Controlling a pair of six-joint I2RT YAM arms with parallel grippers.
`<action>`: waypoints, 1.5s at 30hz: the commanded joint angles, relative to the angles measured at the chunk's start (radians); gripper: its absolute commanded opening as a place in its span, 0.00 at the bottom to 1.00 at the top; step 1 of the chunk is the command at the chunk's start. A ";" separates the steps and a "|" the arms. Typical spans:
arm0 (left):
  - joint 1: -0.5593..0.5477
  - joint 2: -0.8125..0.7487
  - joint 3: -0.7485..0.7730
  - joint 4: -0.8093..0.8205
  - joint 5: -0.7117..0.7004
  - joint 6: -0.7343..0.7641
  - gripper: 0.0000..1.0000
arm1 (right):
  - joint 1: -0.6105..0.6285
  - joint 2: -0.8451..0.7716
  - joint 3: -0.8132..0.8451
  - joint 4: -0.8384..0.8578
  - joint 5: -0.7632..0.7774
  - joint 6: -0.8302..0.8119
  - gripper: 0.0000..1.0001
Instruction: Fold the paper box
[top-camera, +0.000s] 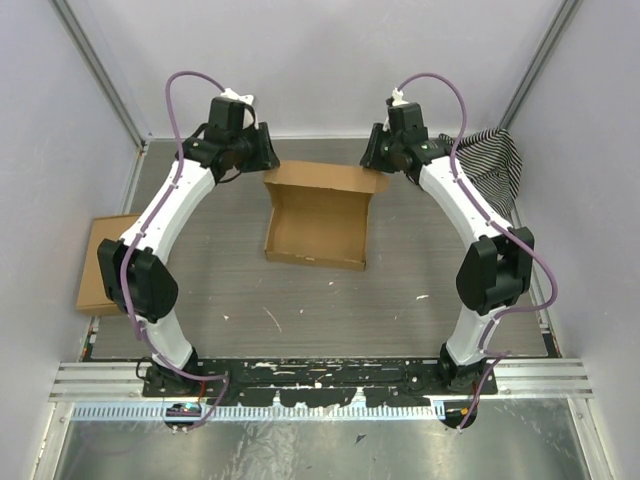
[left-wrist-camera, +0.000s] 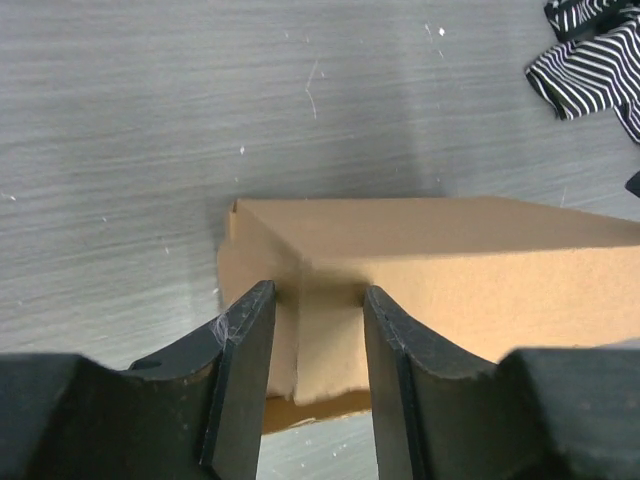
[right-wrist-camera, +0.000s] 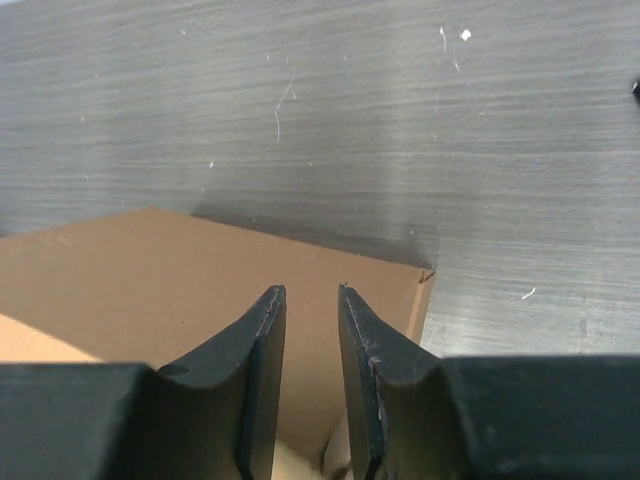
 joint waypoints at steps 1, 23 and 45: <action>-0.002 -0.073 -0.101 0.003 0.052 -0.033 0.46 | 0.006 -0.083 -0.079 0.015 -0.035 0.014 0.33; 0.001 -0.060 -0.157 -0.021 0.126 -0.058 0.47 | 0.006 -0.026 -0.066 0.008 -0.193 0.072 0.39; 0.001 -0.130 -0.209 -0.115 0.079 -0.011 0.46 | 0.066 -0.029 -0.069 -0.037 0.000 0.086 0.36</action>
